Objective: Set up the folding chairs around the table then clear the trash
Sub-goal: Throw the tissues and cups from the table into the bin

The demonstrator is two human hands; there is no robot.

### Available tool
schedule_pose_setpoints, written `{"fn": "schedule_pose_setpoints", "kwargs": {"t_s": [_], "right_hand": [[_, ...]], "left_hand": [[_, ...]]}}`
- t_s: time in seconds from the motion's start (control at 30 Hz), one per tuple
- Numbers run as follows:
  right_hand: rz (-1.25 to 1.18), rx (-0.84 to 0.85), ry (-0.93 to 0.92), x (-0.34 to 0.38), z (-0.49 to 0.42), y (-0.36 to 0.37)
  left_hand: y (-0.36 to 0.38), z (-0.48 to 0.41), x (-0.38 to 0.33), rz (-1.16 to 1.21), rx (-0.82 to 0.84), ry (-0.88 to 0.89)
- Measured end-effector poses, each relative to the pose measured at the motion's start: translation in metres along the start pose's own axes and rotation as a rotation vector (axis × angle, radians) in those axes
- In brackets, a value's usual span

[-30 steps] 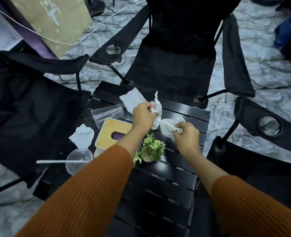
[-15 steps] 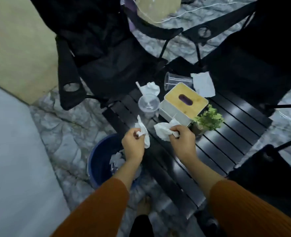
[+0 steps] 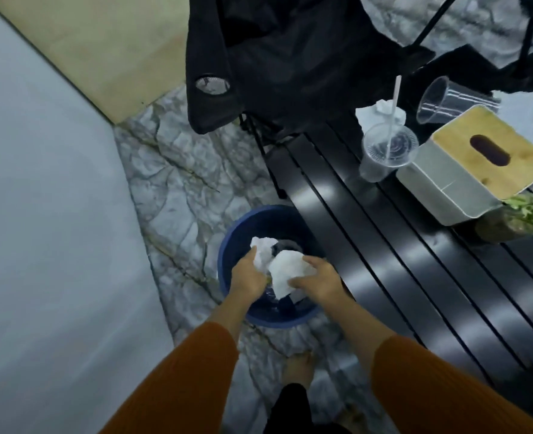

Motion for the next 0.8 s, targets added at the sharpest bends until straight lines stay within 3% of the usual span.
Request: {"fn": "schedule_pose_setpoints", "kwargs": {"t_s": [0.07, 0.33, 0.6, 0.8], "right_hand": [[0.059, 0.035, 0.011, -0.003, -0.005, 0.002], [0.021, 0.011, -0.08, 0.028, 0.017, -0.04], [-0.167, -0.114, -0.219, 0.051, 0.076, -0.145], [-0.445, -0.273, -0.334, 0.047, 0.108, -0.244]], "left_hand": [[-0.004, -0.002, 0.002, -0.03, 0.027, 0.012], [-0.019, 0.016, -0.037, 0.046, -0.133, 0.086], [0.016, 0.084, -0.159, 0.192, -0.141, 0.356], [0.074, 0.128, -0.272, 0.217, -0.081, 0.579]]}}
Point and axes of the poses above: each hand's wrist, its own z-axis away from the middle knuckle, its own y-axis out of the palm, x = y × z, the point moved 5 cm from there along -z, towards the middle knuckle, and after that the axes turned 1 degree about -y, right-handed, at the moved point
